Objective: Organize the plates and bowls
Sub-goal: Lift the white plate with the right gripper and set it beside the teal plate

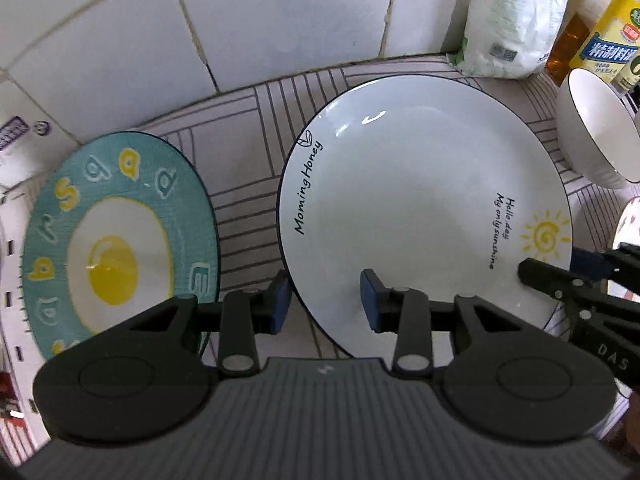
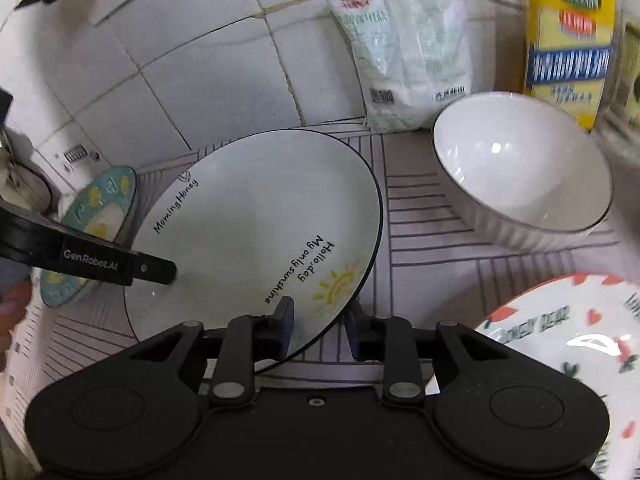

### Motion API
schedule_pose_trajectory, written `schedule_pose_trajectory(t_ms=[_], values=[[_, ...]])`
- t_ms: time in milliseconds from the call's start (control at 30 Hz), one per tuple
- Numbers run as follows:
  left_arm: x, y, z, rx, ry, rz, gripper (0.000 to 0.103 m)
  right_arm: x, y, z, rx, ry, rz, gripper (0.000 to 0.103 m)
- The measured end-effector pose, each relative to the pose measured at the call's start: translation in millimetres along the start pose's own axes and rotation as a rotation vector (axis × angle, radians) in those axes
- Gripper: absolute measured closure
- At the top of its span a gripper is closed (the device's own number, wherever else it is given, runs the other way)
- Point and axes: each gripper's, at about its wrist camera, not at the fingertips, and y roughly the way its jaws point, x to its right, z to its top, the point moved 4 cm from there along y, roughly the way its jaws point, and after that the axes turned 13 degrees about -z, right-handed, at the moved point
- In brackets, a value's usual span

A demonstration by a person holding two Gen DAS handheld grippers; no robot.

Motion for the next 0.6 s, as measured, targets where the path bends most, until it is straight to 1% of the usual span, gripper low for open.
schedule_pose_trajectory(t_ms=[67,100,133,167,200,233,300,333,400,433,533,600], values=[[4.7,-10.2,-4.7,0.015,-0.015,-0.002,0.062,-1.7,-13.3,-1.0,0.022,-0.034,-0.032,0.068],[6.3,-16.9,-7.7,0.019,-0.023,0.001,0.062,-1.2,-22.0,-1.9,0.034,-0.043,-0.034,0.068],[8.8,-23.7,-11.0,0.006,-0.034,0.025,0.062,-2.2,-34.4,-3.5,0.053,-0.055,-0.020,0.068],[10.2,-31.9,-13.5,-0.017,-0.044,0.055,0.062,-4.9,-50.7,-4.4,0.078,-0.074,0.013,0.066],[14.5,-40.6,-15.5,-0.023,-0.042,0.066,0.062,-7.7,-66.2,-5.6,0.106,-0.095,0.048,0.060],[21.0,-52.7,-17.1,-0.005,-0.031,0.060,0.062,-10.0,-82.8,-7.2,0.137,-0.118,0.075,0.054],[30.8,-71.5,-19.4,0.016,-0.028,0.068,0.062,-12.8,-113.5,-9.5,0.191,-0.154,0.086,0.051],[36.6,-79.7,-20.7,0.019,-0.026,0.078,0.062,-11.9,-129.0,-10.7,0.214,-0.163,0.092,0.048],[49.6,-95.9,-23.3,0.037,-0.015,0.089,0.060,-9.8,-151.2,-12.3,0.239,-0.172,0.104,0.044],[56.1,-100.9,-23.4,0.047,-0.007,0.089,0.058,-6.5,-162.7,-14.0,0.256,-0.175,0.108,0.041],[77.1,-111.3,-27.0,0.061,0.034,0.072,0.055,9.1,-192.5,-21.9,0.301,-0.166,0.103,0.039],[87.1,-111.2,-33.8,0.043,0.037,0.094,0.055,22.4,-207.2,-29.3,0.312,-0.151,0.090,0.038]])
